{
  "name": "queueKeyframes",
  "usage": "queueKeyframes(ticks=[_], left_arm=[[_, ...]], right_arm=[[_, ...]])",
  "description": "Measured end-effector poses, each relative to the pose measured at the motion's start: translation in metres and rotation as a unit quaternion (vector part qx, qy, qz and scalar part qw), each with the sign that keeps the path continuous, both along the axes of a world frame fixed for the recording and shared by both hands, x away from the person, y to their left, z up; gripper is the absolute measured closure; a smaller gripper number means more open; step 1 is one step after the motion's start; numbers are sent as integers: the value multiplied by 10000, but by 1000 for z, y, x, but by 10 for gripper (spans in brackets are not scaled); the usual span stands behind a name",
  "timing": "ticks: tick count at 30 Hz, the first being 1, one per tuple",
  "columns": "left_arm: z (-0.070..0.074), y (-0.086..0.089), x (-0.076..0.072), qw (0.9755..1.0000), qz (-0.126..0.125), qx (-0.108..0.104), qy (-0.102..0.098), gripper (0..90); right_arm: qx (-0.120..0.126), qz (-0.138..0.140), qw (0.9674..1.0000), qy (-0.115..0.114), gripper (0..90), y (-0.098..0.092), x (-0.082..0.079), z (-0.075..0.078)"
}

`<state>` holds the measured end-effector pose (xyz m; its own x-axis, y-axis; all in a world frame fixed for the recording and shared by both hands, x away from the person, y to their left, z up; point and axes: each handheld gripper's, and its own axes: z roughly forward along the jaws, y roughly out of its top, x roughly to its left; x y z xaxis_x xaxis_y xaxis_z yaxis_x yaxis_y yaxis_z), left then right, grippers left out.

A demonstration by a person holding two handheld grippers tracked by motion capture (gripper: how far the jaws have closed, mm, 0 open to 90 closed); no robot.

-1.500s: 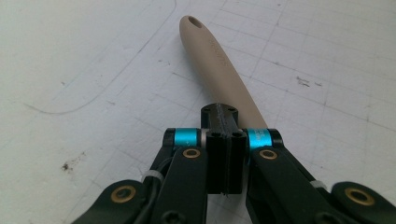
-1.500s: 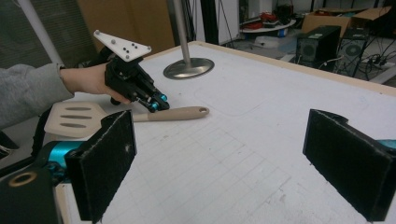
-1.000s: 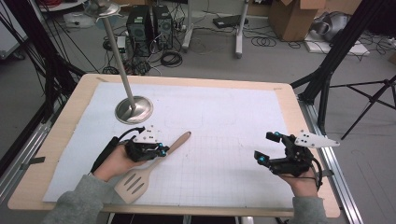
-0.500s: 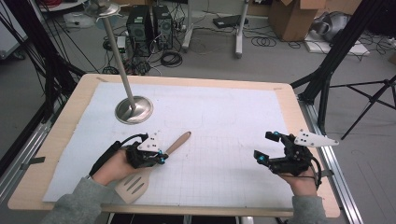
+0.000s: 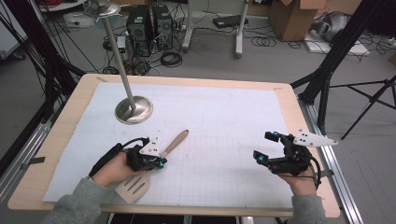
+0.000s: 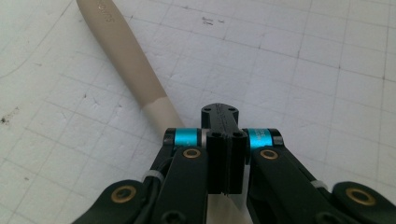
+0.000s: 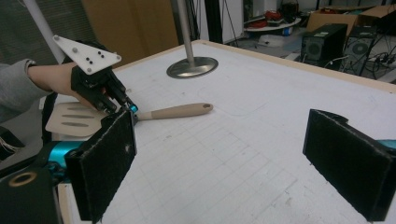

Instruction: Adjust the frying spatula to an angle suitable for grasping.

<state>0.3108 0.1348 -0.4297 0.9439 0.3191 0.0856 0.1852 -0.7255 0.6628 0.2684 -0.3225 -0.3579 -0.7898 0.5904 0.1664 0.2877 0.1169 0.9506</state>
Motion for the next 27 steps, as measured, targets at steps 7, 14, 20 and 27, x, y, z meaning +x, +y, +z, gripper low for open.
queueKeyframes(ticks=[7,14,20,27], left_arm=[[1,9,-1,10000,20,9,21,897],[0,20,-4,10000,13,-21,88,897],[0,45,-5,9999,97,-57,131,897],[1,55,-1,9991,220,-311,186,897]], right_arm=[[-5,3,10000,0,86,0,0,-1],[-30,18,10000,-20,85,1,1,-1],[-36,29,10000,9,86,2,1,-1],[-97,64,9999,25,86,6,2,-2]])
